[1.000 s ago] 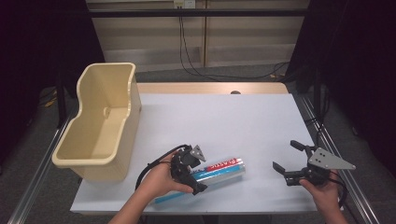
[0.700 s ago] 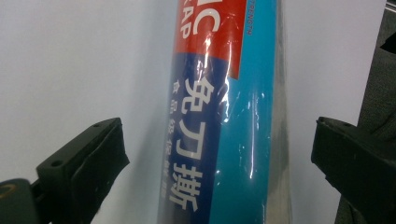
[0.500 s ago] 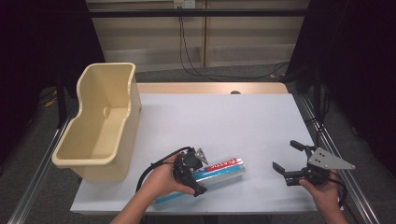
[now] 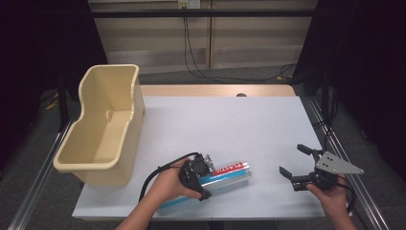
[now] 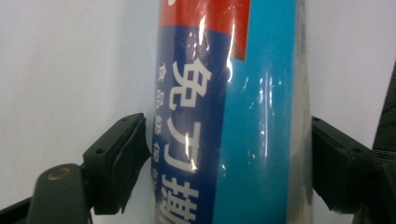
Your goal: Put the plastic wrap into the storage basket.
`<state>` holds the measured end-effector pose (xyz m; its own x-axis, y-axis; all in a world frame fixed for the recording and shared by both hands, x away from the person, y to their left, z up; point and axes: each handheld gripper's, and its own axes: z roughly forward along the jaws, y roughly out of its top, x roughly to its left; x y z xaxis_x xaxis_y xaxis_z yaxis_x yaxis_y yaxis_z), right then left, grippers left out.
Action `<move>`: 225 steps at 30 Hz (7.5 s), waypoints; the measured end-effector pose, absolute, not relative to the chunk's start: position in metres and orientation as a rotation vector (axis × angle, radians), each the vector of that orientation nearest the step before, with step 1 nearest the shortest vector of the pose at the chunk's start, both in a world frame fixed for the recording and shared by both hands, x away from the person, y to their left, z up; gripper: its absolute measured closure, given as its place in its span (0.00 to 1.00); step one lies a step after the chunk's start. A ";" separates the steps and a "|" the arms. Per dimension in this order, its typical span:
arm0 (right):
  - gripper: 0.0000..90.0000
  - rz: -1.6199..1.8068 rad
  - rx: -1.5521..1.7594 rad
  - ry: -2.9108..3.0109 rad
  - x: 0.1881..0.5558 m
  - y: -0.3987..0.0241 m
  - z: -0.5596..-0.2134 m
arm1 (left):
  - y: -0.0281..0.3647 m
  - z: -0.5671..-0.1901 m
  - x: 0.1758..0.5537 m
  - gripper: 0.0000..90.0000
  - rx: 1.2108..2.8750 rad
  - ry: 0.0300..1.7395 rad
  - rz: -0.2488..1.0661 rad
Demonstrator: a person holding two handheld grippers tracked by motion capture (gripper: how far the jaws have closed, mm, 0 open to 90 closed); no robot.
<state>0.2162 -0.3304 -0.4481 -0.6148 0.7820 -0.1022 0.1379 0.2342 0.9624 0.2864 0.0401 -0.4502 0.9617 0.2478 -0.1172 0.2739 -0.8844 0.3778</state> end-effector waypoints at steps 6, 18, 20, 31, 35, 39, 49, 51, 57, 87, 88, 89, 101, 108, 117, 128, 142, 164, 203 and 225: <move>0.01 1.404 0.841 1.926 0.216 -0.330 -0.448 | 0.036 -0.452 0.288 0.29 2.762 0.357 -0.087; 0.01 1.396 0.831 1.935 0.216 -0.330 -0.448 | 0.029 -0.447 0.284 0.35 2.805 0.421 -0.094; 0.01 1.396 0.831 1.935 0.216 -0.330 -0.448 | 0.027 -0.447 0.285 0.36 2.815 0.477 -0.126; 0.01 1.394 0.828 1.935 0.216 -0.331 -0.448 | 0.041 -0.435 0.296 0.36 2.729 0.694 -0.155; 0.01 1.393 0.830 1.936 0.216 -0.331 -0.448 | 0.049 -0.422 0.300 0.36 2.694 0.735 -0.154; 0.01 1.394 0.826 1.935 0.216 -0.330 -0.448 | 0.054 -0.409 0.304 0.36 2.671 0.776 -0.145; 0.01 1.397 0.827 1.932 0.216 -0.330 -0.448 | 0.068 -0.374 0.312 0.36 2.619 0.891 -0.105; 0.01 1.397 0.827 1.932 0.216 -0.330 -0.448 | 0.071 -0.369 0.313 0.36 2.604 0.916 -0.102; 0.01 1.398 0.828 1.932 0.216 -0.330 -0.448 | 0.078 -0.350 0.316 0.36 2.592 0.960 -0.072; 0.01 1.392 0.816 1.943 0.215 -0.327 -0.449 | 0.136 -0.279 0.337 0.36 2.460 1.170 -0.003; 0.01 1.392 0.815 1.944 0.216 -0.327 -0.449 | 0.138 -0.277 0.338 0.36 2.460 1.174 -0.006; 0.01 1.393 0.815 1.943 0.216 -0.327 -0.449 | 0.141 -0.275 0.339 0.36 2.452 1.185 -0.003; 0.01 1.391 0.814 1.945 0.216 -0.327 -0.449 | 0.163 -0.259 0.345 0.36 2.412 1.261 0.010; 0.01 1.392 0.818 1.945 0.215 -0.327 -0.449 | 0.178 -0.254 0.347 0.36 2.388 1.312 0.030; 0.01 1.393 0.819 1.945 0.215 -0.327 -0.449 | 0.194 -0.247 0.347 0.36 2.346 1.382 0.053; 0.01 1.392 0.818 1.942 0.215 -0.327 -0.449 | 0.220 -0.246 0.348 0.36 2.290 1.484 0.080; 0.01 1.397 0.822 1.940 0.215 -0.327 -0.449 | 0.243 -0.249 0.347 0.36 2.247 1.593 0.107; 0.01 1.408 0.825 1.935 0.215 -0.326 -0.449 | 0.269 -0.256 0.346 0.36 2.178 1.727 0.119; 0.01 1.407 0.812 1.947 0.216 -0.326 -0.449 | 0.290 -0.286 0.355 0.36 2.075 1.907 0.000; 0.01 1.404 0.808 1.948 0.216 -0.326 -0.449 | 0.286 -0.297 0.360 0.35 2.092 1.941 0.011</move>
<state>0.2156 -0.3264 -0.4494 -0.6356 0.7630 -0.1173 0.1299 0.2555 0.9580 0.3599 0.2863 -0.2972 0.0934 0.9777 -0.1879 0.9756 -0.0523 0.2131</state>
